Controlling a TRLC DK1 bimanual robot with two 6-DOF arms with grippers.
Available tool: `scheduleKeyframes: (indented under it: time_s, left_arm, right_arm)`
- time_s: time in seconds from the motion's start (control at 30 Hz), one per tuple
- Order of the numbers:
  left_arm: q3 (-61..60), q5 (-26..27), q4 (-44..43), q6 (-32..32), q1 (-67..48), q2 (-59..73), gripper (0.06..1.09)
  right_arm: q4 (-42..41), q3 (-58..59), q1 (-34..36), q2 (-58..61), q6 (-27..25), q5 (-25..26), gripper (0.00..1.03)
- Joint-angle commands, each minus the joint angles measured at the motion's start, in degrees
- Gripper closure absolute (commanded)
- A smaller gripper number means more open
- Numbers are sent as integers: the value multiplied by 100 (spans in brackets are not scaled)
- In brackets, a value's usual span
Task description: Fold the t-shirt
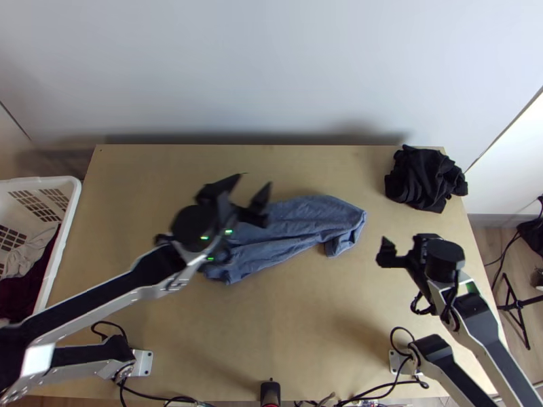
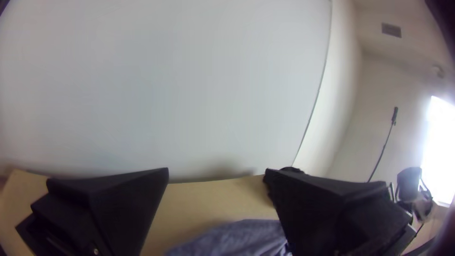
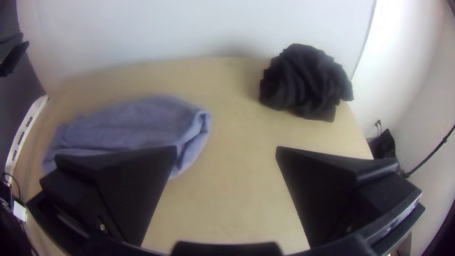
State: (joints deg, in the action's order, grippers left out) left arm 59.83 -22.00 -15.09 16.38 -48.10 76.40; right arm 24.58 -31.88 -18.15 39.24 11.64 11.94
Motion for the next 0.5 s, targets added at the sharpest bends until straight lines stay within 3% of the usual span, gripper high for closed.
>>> scheduleKeyframes:
  time_s: [0.0,0.3,0.47]
  left_arm:
    - [-569,82,1228,-399,819,-1250,10]
    - [-1176,82,2054,-188,1399,-2296,10]
    - [-1527,91,2133,-214,1725,-2665,10]
  right_arm:
    - [346,-565,-778,699,295,-465,6]
    - [443,-1453,-1516,2175,1200,-1177,6]
    - [355,-1382,-1692,2641,1253,-1274,6]
